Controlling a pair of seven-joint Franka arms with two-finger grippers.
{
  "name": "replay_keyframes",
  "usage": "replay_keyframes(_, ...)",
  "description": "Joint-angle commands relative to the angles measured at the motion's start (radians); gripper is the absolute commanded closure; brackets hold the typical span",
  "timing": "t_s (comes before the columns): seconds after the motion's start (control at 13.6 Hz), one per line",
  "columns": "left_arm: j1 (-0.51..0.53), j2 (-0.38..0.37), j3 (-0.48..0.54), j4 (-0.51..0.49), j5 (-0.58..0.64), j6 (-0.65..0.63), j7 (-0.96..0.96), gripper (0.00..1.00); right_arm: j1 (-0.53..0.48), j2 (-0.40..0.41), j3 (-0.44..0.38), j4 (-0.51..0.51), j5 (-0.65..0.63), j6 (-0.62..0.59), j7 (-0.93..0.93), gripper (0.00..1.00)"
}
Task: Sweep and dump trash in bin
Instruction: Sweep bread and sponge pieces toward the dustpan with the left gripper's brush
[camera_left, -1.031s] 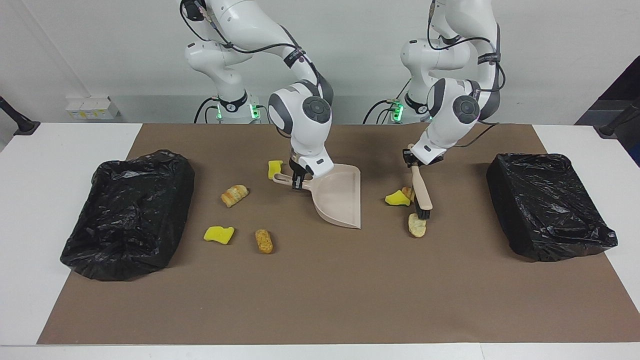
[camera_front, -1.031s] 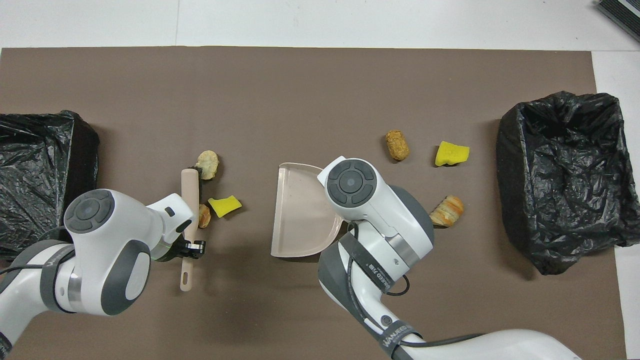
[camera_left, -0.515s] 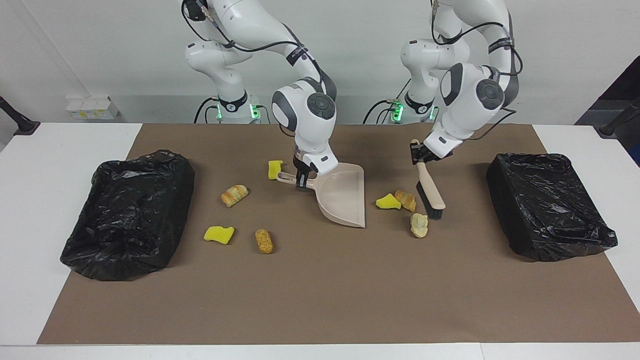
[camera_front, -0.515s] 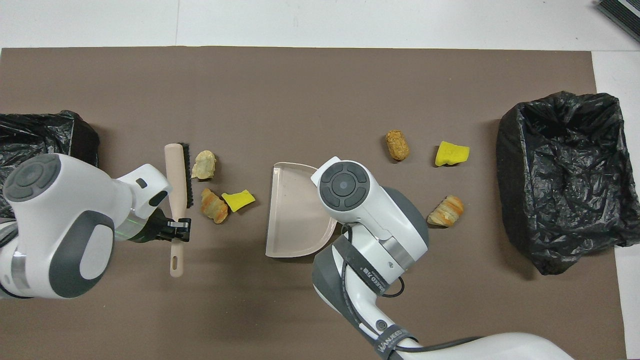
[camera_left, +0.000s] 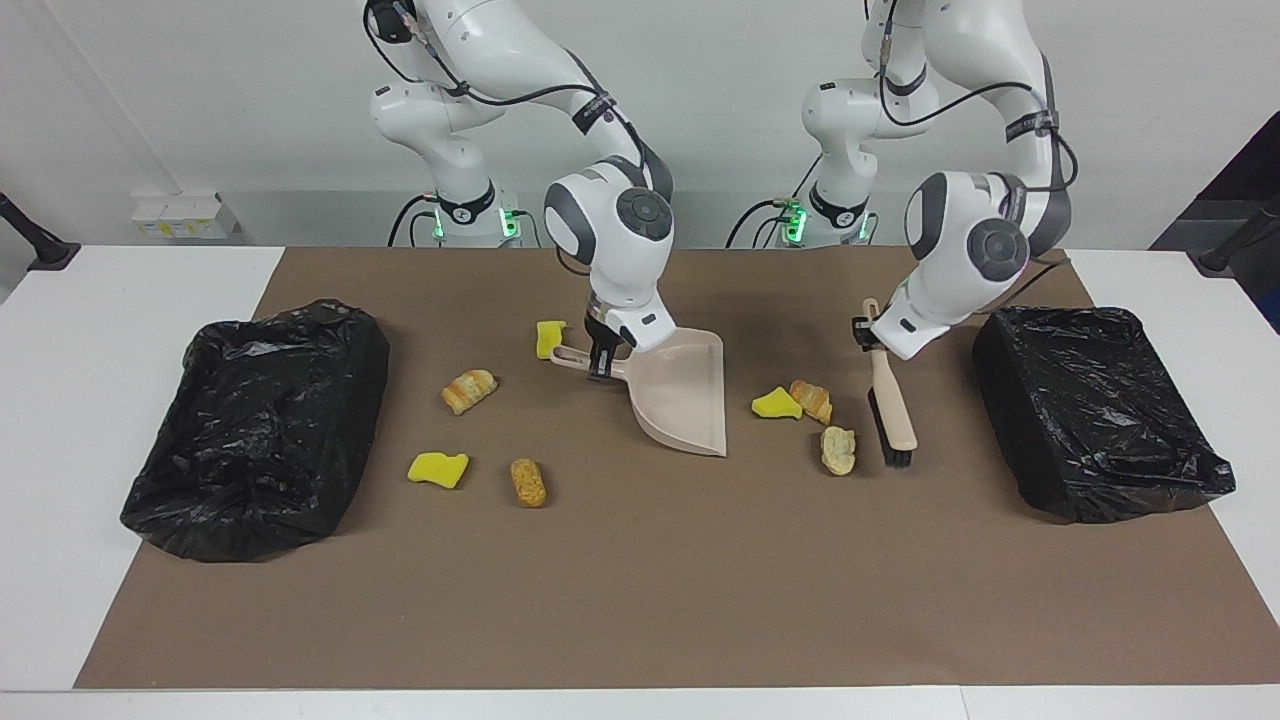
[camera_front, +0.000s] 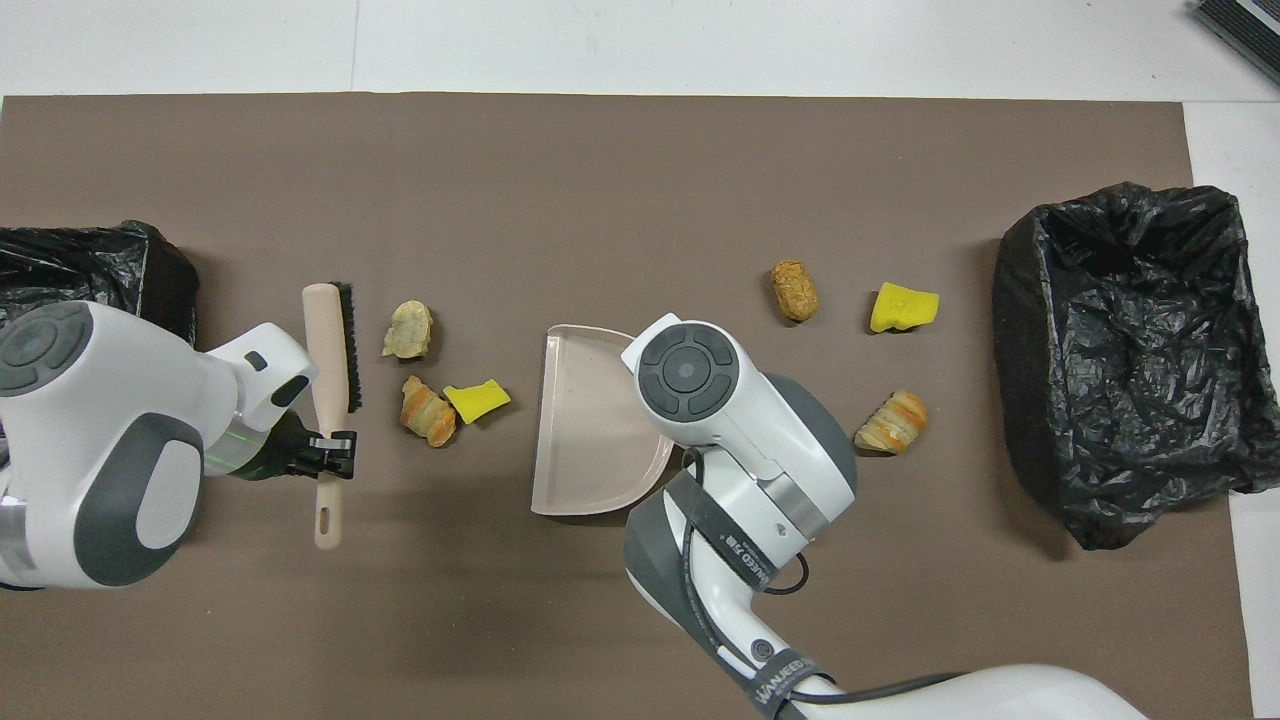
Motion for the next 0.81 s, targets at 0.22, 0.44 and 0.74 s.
replay_keyframes(0.22, -0.069, -0.064, 0.004, -0.098, -0.121, -0.015, -0.02, 1.0, 0.004, 0.015, 0.002, 0.003, -0.029, 0.0, 0.043, 1.0)
replay_keyframes(0.44, -0.164, -0.084, 0.002, -0.147, -0.195, 0.083, -0.086, 1.0, 0.015, 0.026, 0.002, 0.003, -0.029, 0.019, 0.069, 1.0)
replay_keyframes(0.74, -0.337, -0.101, 0.002, -0.155, -0.333, 0.099, -0.157, 1.0, 0.015, 0.026, 0.002, 0.003, -0.029, 0.02, 0.07, 1.0)
